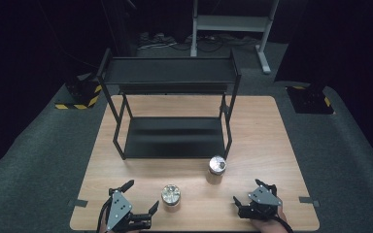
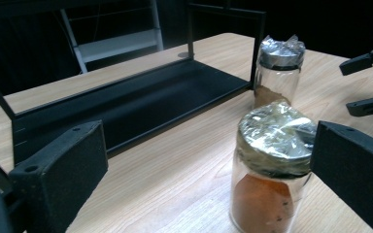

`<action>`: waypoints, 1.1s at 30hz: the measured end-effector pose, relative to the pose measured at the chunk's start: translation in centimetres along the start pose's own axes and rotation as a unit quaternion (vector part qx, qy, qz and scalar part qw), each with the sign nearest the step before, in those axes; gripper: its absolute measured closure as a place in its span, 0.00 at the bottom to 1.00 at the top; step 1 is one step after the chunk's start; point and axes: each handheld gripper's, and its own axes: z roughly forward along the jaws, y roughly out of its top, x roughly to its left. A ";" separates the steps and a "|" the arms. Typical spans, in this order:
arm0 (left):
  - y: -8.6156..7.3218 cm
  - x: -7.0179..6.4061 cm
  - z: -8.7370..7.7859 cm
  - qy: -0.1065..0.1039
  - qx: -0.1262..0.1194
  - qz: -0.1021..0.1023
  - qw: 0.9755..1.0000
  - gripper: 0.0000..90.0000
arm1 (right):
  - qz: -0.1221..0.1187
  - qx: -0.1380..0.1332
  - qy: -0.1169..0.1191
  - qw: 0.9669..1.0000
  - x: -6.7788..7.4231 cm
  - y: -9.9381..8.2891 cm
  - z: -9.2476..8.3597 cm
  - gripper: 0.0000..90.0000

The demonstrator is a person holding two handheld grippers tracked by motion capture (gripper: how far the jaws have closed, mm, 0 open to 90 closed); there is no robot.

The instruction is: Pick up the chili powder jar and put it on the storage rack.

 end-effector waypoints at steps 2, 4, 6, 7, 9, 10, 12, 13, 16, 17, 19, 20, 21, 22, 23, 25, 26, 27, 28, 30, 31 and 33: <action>0.0 -0.3 0.2 -0.005 -0.001 0.001 1.000 0.00 | 0.001 0.000 0.000 1.000 0.0 0.0 0.0 0.00; -0.1 -0.4 0.3 -0.010 -0.005 0.000 1.000 0.00 | 0.001 -0.001 0.000 1.000 0.0 0.0 0.0 0.00; -0.2 -0.6 0.4 -0.012 -0.005 0.000 1.000 0.00 | 0.000 -0.001 0.001 1.000 0.0 0.0 0.0 0.00; -0.2 -0.7 0.5 -0.014 -0.005 0.001 1.000 0.00 | 0.000 -0.001 0.001 1.000 0.0 0.0 0.0 0.00; -0.2 -0.8 0.6 -0.016 -0.008 0.001 1.000 0.00 | 0.001 -0.001 0.001 1.000 0.0 0.0 0.0 0.00; -0.2 -0.9 0.7 -0.017 -0.009 0.002 1.000 0.00 | 0.001 -0.001 0.001 1.000 -0.1 0.0 0.0 0.00; -0.3 -1.0 0.7 -0.019 -0.011 0.001 1.000 0.00 | 0.001 -0.001 0.001 1.000 -0.1 0.0 0.0 0.00; -0.3 -1.0 0.8 -0.020 -0.011 0.000 1.000 0.00 | 0.001 -0.001 0.002 1.000 -0.1 0.0 0.0 0.00; -0.4 -1.3 1.2 -0.027 -0.013 -0.005 1.000 0.00 | 0.000 0.001 0.002 1.000 -0.1 0.0 0.0 0.00; -0.4 -1.3 1.2 -0.027 -0.013 -0.005 1.000 0.00 | 0.000 0.001 0.002 1.000 -0.1 0.0 0.0 0.00; -0.4 -1.5 1.7 -0.032 -0.010 -0.002 0.999 0.00 | -0.001 0.001 0.003 1.000 -0.1 0.0 0.0 0.00; -0.4 -1.5 1.7 -0.032 -0.010 -0.002 0.999 0.00 | -0.001 0.000 0.002 1.000 -0.1 0.0 0.0 0.00; -0.4 -1.5 1.8 -0.033 -0.010 -0.002 0.999 0.00 | -0.001 0.000 0.002 1.000 -0.1 0.0 0.0 0.00; -0.4 -1.6 2.0 -0.037 -0.009 -0.004 0.999 0.00 | 0.002 -0.001 0.003 1.000 -0.1 0.0 0.0 0.00; -0.4 -1.7 2.2 -0.038 -0.008 -0.001 0.999 0.00 | 0.003 -0.002 0.003 1.000 -0.1 -0.1 0.0 0.00; -0.5 -1.8 2.3 -0.039 -0.009 0.000 0.999 0.00 | 0.003 -0.003 0.004 1.000 -0.2 -0.1 0.0 0.00; -0.6 -1.8 2.4 -0.041 -0.010 0.000 0.999 0.00 | 0.003 -0.003 0.004 1.000 -0.2 -0.1 0.0 0.00; -0.6 -1.8 2.4 -0.042 -0.011 -0.001 0.999 0.00 | 0.003 -0.003 0.004 1.000 -0.2 -0.1 0.0 0.00; -0.7 -1.8 2.6 -0.043 -0.012 -0.002 0.999 0.00 | 0.004 -0.003 0.004 1.000 -0.2 -0.1 0.0 0.00; -0.8 -1.8 2.8 -0.045 -0.012 -0.002 0.999 0.00 | 0.004 -0.003 0.004 1.000 -0.2 -0.1 0.0 0.00; -0.8 -1.9 2.9 -0.046 -0.011 -0.002 0.999 0.00 | 0.005 -0.004 0.004 1.000 -0.2 -0.1 0.0 0.00; -0.9 -1.9 3.2 -0.050 -0.008 -0.002 0.999 0.00 | 0.006 -0.004 0.005 1.000 -0.3 -0.1 0.0 0.00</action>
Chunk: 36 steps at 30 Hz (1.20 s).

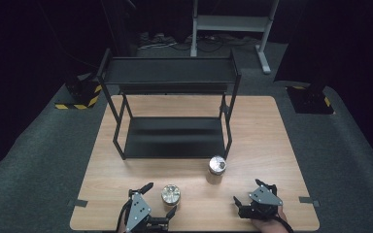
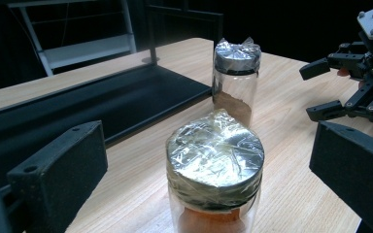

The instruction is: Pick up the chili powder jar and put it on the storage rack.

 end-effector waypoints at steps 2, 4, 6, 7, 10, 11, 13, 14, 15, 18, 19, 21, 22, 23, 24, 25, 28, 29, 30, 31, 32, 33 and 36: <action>-0.1 0.0 0.3 -0.002 0.003 0.002 1.000 0.00 | 0.000 0.000 0.000 1.000 0.0 0.0 0.0 0.00; -0.1 0.0 0.4 -0.003 0.004 0.003 1.000 0.00 | 0.000 0.000 0.000 1.000 0.0 0.0 0.0 0.00; -0.2 0.0 0.8 -0.005 0.009 0.005 1.000 0.00 | 0.001 0.000 0.001 1.000 0.0 0.0 0.0 0.00; -0.2 0.0 0.8 -0.005 0.009 0.005 1.000 0.00 | 0.001 0.000 0.001 1.000 0.0 0.0 0.0 0.00; -0.3 0.1 1.1 -0.005 0.012 0.001 1.000 0.00 | 0.002 0.002 0.001 1.000 -0.1 0.1 0.0 0.00; -0.4 0.1 1.2 -0.005 0.013 0.002 1.000 0.00 | 0.003 0.002 0.002 1.000 -0.1 0.0 0.0 0.00; -0.4 0.1 1.4 -0.003 0.015 -0.001 1.000 0.00 | 0.006 0.002 0.002 1.000 -0.2 0.0 0.0 0.00; -0.5 0.2 1.5 -0.003 0.016 -0.003 1.000 0.00 | 0.006 0.002 0.002 1.000 -0.2 0.0 0.0 0.00; -0.5 0.3 1.5 -0.004 0.017 -0.005 1.000 0.00 | 0.005 0.002 0.002 1.000 -0.2 0.0 0.0 0.00; -0.6 0.4 1.9 -0.009 0.023 -0.008 1.000 0.01 | 0.005 0.001 0.002 1.000 -0.2 0.0 0.0 0.00; -0.7 0.5 2.1 -0.010 0.025 -0.008 1.000 0.02 | 0.004 0.001 0.002 1.000 -0.2 0.0 0.0 0.00; -0.9 0.5 2.4 -0.011 0.025 -0.012 1.000 0.06 | 0.005 0.002 0.002 1.000 -0.2 0.0 0.0 0.00; -1.0 0.5 2.5 -0.011 0.027 -0.013 0.999 0.08 | 0.006 0.001 0.002 1.000 -0.2 0.0 0.0 0.00; -1.0 0.5 2.5 -0.011 0.027 -0.013 0.999 0.10 | 0.006 0.001 0.002 1.000 -0.2 0.0 0.0 0.00; -1.1 0.5 2.6 -0.009 0.028 -0.013 0.999 0.10 | 0.006 0.001 0.002 1.000 -0.2 0.0 0.0 0.00; -1.2 0.6 2.6 -0.009 0.026 -0.014 1.000 0.11 | 0.006 0.001 0.002 1.000 -0.2 0.0 0.0 0.00; -1.6 0.8 2.7 -0.011 0.022 -0.022 0.999 0.18 | 0.007 0.001 0.003 1.000 -0.2 0.0 0.0 0.00; -1.7 1.1 2.7 -0.016 0.021 -0.026 0.999 0.20 | 0.007 0.001 0.003 1.000 -0.2 0.0 0.0 0.00; -1.7 1.1 2.7 -0.016 0.021 -0.026 0.999 0.22 | 0.006 0.000 0.003 1.000 -0.2 0.0 0.0 0.00; -1.8 1.3 2.7 -0.021 0.020 -0.031 0.999 0.24 | 0.007 0.000 0.003 1.000 -0.2 0.0 0.0 0.00; -1.9 1.4 2.7 -0.024 0.019 -0.034 0.999 0.24 | 0.007 0.000 0.003 1.000 -0.2 0.0 0.0 0.00; -1.9 1.6 2.7 -0.028 0.019 -0.034 0.999 0.25 | 0.008 0.001 0.003 1.000 -0.2 0.0 0.0 0.00; -2.0 1.6 2.6 -0.036 0.014 -0.029 0.999 0.35 | 0.006 0.000 0.003 1.000 -0.2 0.0 0.0 0.00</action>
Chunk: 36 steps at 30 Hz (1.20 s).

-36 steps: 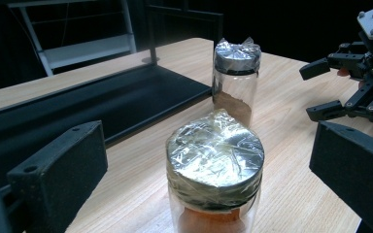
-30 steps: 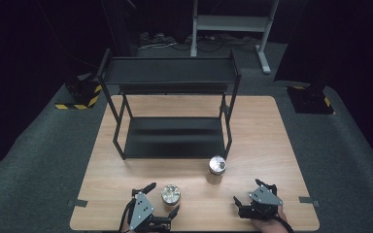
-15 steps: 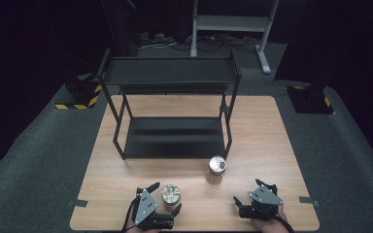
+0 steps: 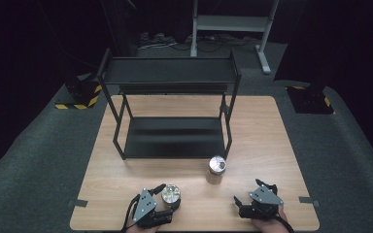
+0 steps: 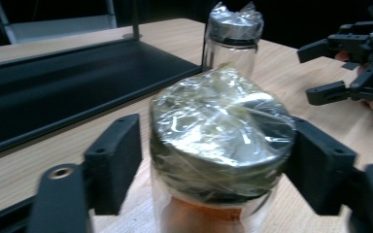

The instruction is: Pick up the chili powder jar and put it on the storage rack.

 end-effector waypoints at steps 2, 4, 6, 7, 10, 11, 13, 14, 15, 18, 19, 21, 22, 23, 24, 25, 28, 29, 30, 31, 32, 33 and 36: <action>0.0 -0.2 0.0 0.002 -0.002 0.004 1.000 0.36 | 0.000 0.000 0.000 1.000 0.0 0.0 0.0 0.00; -0.1 -0.2 0.0 0.003 -0.003 0.003 1.000 0.36 | 0.001 0.001 0.000 1.000 0.0 0.0 0.0 0.00; 0.0 -0.1 -0.1 0.001 -0.002 -0.007 1.000 0.36 | 0.001 0.000 -0.001 1.000 0.0 0.0 0.0 0.00; 0.0 -0.1 -0.1 0.001 -0.002 -0.007 1.000 0.36 | 0.001 0.000 -0.001 1.000 0.0 0.0 0.0 0.00; 0.1 -0.1 -0.1 0.001 -0.003 -0.003 1.000 0.36 | 0.000 0.000 0.000 1.000 0.0 0.0 0.0 0.00; 0.1 -0.2 -0.1 0.002 -0.003 -0.001 1.000 0.37 | 0.000 0.001 0.000 1.000 0.0 0.0 0.0 0.00; 0.1 -0.4 -0.3 0.006 -0.007 0.008 1.000 0.38 | 0.000 0.000 0.000 1.000 0.0 0.0 0.0 0.00; 0.1 -0.4 -0.3 0.006 -0.007 0.008 1.000 0.38 | 0.001 0.000 0.000 1.000 0.0 0.0 0.0 0.00; 0.1 -0.3 -0.3 0.005 -0.007 0.005 1.000 0.38 | 0.001 0.000 0.000 1.000 0.0 0.0 0.0 0.00; 0.1 -0.2 -0.4 0.006 -0.007 0.002 1.000 0.38 | 0.000 0.000 0.000 1.000 0.0 0.0 0.0 0.00; 0.1 -0.2 -0.4 0.006 -0.007 0.002 1.000 0.38 | 0.000 0.000 0.000 1.000 0.0 0.0 0.0 0.00; 0.1 -0.2 -0.5 0.007 -0.008 0.000 1.000 0.38 | 0.001 0.000 0.000 1.000 0.0 0.0 0.0 0.00; 0.1 -0.2 -0.5 0.007 -0.008 0.000 1.000 0.38 | 0.001 0.000 0.000 1.000 0.0 0.0 0.0 0.00; 0.2 -0.2 -0.5 0.008 -0.008 -0.001 1.000 0.38 | 0.001 0.000 0.000 1.000 0.0 0.0 0.0 0.00; 0.2 -0.2 -0.7 0.011 -0.011 -0.001 1.000 0.38 | 0.001 0.000 0.000 1.000 0.0 0.0 0.0 0.00; 0.2 -0.2 -0.7 0.011 -0.011 -0.001 1.000 0.38 | 0.001 0.000 0.000 1.000 0.0 0.0 0.0 0.00; 0.3 -0.2 -0.9 0.014 -0.014 -0.002 1.000 0.38 | 0.001 0.000 0.000 1.000 0.0 0.0 0.0 0.00; 0.2 -0.2 -1.0 0.015 -0.015 -0.003 1.000 0.38 | 0.001 0.000 0.000 1.000 0.0 0.0 0.0 0.00; 0.2 -0.2 -1.1 0.016 -0.015 -0.004 1.000 0.38 | 0.001 0.000 0.000 1.000 0.0 0.0 0.0 0.00; 0.3 -0.1 -1.2 0.018 -0.016 -0.004 1.000 0.38 | 0.001 0.000 0.000 1.000 0.0 0.0 0.0 0.00; 0.3 -0.1 -1.3 0.019 -0.017 -0.004 1.000 0.38 | 0.001 0.000 0.000 1.000 0.0 0.0 0.0 0.00; 0.3 -0.1 -1.4 0.022 -0.018 -0.005 1.000 0.38 | 0.001 0.000 0.000 1.000 0.0 0.0 0.0 0.00; 0.3 0.1 -1.8 0.031 -0.021 -0.007 0.999 0.38 | 0.001 0.000 0.000 1.000 0.0 0.0 0.0 0.00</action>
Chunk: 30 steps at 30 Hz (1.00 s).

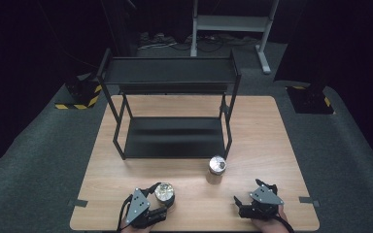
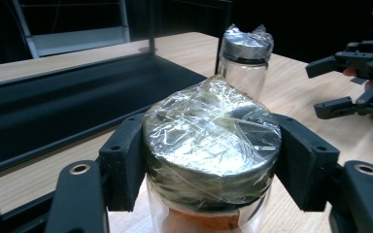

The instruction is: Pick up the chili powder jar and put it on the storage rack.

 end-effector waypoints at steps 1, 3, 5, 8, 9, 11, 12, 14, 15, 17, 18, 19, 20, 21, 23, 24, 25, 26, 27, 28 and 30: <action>0.0 0.1 -0.1 0.002 -0.001 0.000 1.000 0.38 | 0.000 0.000 0.000 1.000 0.0 0.0 0.0 0.00; 0.0 0.2 -0.2 0.004 -0.002 0.000 1.000 0.38 | 0.000 -0.001 0.000 1.000 0.0 0.0 0.0 0.00; 0.0 0.4 -0.6 0.013 -0.004 -0.002 1.000 0.38 | 0.001 -0.001 0.000 1.000 0.0 0.0 0.0 0.00; 0.0 0.6 -0.9 0.021 -0.006 -0.003 1.000 0.38 | 0.000 0.000 0.001 1.000 0.0 0.0 0.0 0.00; 0.1 0.6 -1.0 0.025 -0.006 -0.004 1.000 0.38 | 0.000 0.000 0.001 1.000 0.0 0.0 0.0 0.00; 0.1 0.8 -1.3 0.032 -0.009 -0.008 0.999 0.38 | 0.001 0.000 0.001 1.000 0.0 0.0 0.0 0.00; 0.1 0.9 -1.5 0.036 -0.011 -0.008 0.999 0.38 | 0.001 0.000 0.001 1.000 0.0 0.0 0.0 0.00; 0.0 1.0 -1.8 0.042 -0.015 -0.010 0.999 0.38 | 0.001 0.000 0.001 1.000 0.0 0.0 0.0 0.00; 0.1 1.1 -2.1 0.051 -0.016 -0.010 0.999 0.38 | 0.001 0.000 0.001 1.000 0.0 0.0 0.0 0.00; 0.1 1.1 -2.2 0.054 -0.018 -0.011 0.998 0.38 | 0.001 0.000 0.001 1.000 -0.1 0.0 0.0 0.00; 0.1 1.2 -2.3 0.057 -0.018 -0.009 0.998 0.38 | 0.001 0.000 0.001 1.000 0.0 0.0 0.0 0.00; 0.2 1.2 -2.5 0.066 -0.018 -0.007 0.998 0.38 | 0.002 0.000 0.001 1.000 -0.1 0.0 0.0 0.00; 0.2 1.2 -2.6 0.069 -0.018 -0.007 0.997 0.38 | 0.002 0.000 0.001 1.000 -0.1 0.0 0.0 0.00; 0.2 1.3 -2.8 0.073 -0.019 -0.008 0.997 0.38 | 0.001 0.000 0.001 1.000 -0.1 0.0 0.0 0.00; 0.2 1.4 -2.9 0.075 -0.020 -0.008 0.997 0.38 | 0.002 0.000 0.002 1.000 -0.1 0.0 0.0 0.00; 0.2 1.4 -3.0 0.078 -0.022 -0.011 0.997 0.38 | 0.003 0.000 0.002 1.000 -0.1 0.0 0.0 0.00; 0.2 1.5 -3.1 0.080 -0.023 -0.011 0.996 0.38 | 0.004 0.000 0.002 1.000 -0.1 0.0 0.0 0.00; 0.3 1.6 -3.3 0.085 -0.026 -0.013 0.996 0.38 | 0.003 0.000 0.002 1.000 -0.1 0.0 0.0 0.00; 0.4 1.6 -3.4 0.087 -0.028 -0.014 0.996 0.38 | 0.003 0.001 0.002 1.000 -0.1 0.0 0.0 0.00; 0.4 1.6 -3.4 0.087 -0.028 -0.014 0.996 0.38 | 0.003 0.001 0.002 1.000 -0.1 0.0 0.0 0.00; 0.6 1.7 -3.4 0.090 -0.029 -0.013 0.995 0.38 | 0.001 0.001 0.002 1.000 -0.1 0.1 0.0 0.00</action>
